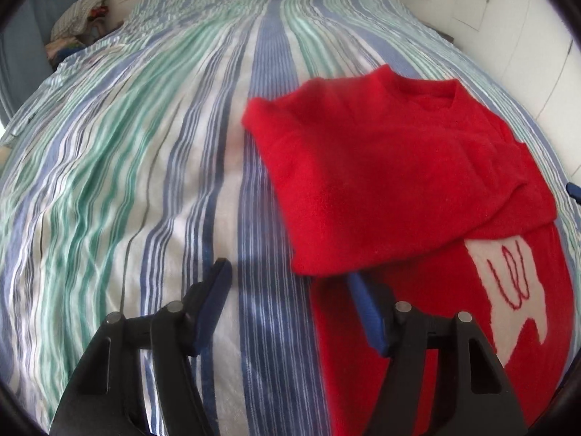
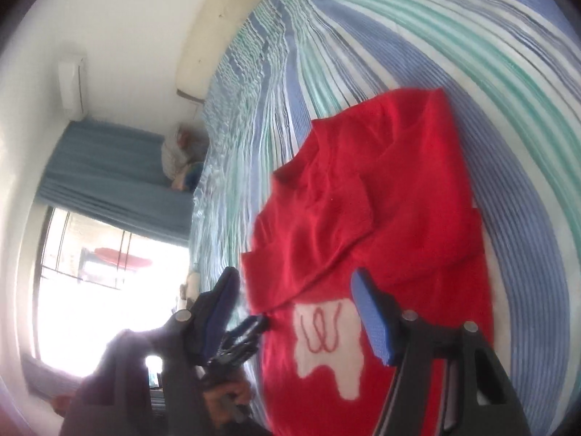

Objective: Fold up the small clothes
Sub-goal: 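Lay the sleeve across the sweater body and open the left tool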

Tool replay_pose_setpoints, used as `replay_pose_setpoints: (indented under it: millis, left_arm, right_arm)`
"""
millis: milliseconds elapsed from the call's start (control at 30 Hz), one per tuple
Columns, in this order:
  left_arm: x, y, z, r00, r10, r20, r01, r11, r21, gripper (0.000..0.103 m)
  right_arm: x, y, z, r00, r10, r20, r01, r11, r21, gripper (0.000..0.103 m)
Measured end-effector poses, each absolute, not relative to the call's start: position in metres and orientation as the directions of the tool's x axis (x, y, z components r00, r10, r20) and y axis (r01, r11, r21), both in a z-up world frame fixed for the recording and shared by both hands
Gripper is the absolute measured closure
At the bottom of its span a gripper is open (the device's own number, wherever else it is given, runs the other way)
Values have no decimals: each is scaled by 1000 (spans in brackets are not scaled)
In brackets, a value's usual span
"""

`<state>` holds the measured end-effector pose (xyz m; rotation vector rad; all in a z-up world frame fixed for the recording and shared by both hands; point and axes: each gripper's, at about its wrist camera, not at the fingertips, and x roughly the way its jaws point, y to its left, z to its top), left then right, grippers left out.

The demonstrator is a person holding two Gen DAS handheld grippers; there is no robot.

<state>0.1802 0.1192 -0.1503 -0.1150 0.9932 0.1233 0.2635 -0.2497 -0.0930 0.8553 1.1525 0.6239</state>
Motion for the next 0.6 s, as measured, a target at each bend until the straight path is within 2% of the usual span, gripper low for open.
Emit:
replay_pose_setpoints:
  millis: [67,167,300,333,400,433,500,600]
  left_arm:
    - [185,125,-155,548,49,-835,-191,979,-68,57]
    - [184,130,-161,563,28,-826,-211,971,-110,60]
    - [183,130,-163,569,30,-822,-200,974,-103,60]
    - [184,131,-163,569,28,-822,-197,975,-104,60]
    - [183,132,-163,571,21,-821,-197,974,-112,60]
    - [182,133,-162,573,20,-820,-199,973,-115,60]
    - [178,135,-162,577,17,-816,-204,971,-124,60]
    - [176,134,-165,582,22,-813,-203,972,-119,60]
  right_arm:
    - [276,-236,-115,281,809,-516,89,514,853,41]
    - [284,-221,-145,282,820,-499,197,459,866,47]
    - [294,-206,-165,311,761,-569,274,501,821,52]
    - [297,-203,-170,315,749,-583,296,506,810,56]
    - [304,-200,-179,330,716,-615,323,526,786,76]
    - [307,-199,-181,335,696,-635,320,549,772,99]
    - [310,-198,-170,371,651,-662,268,607,748,99]
    - [303,-206,-131,467,597,-653,117,690,714,99]
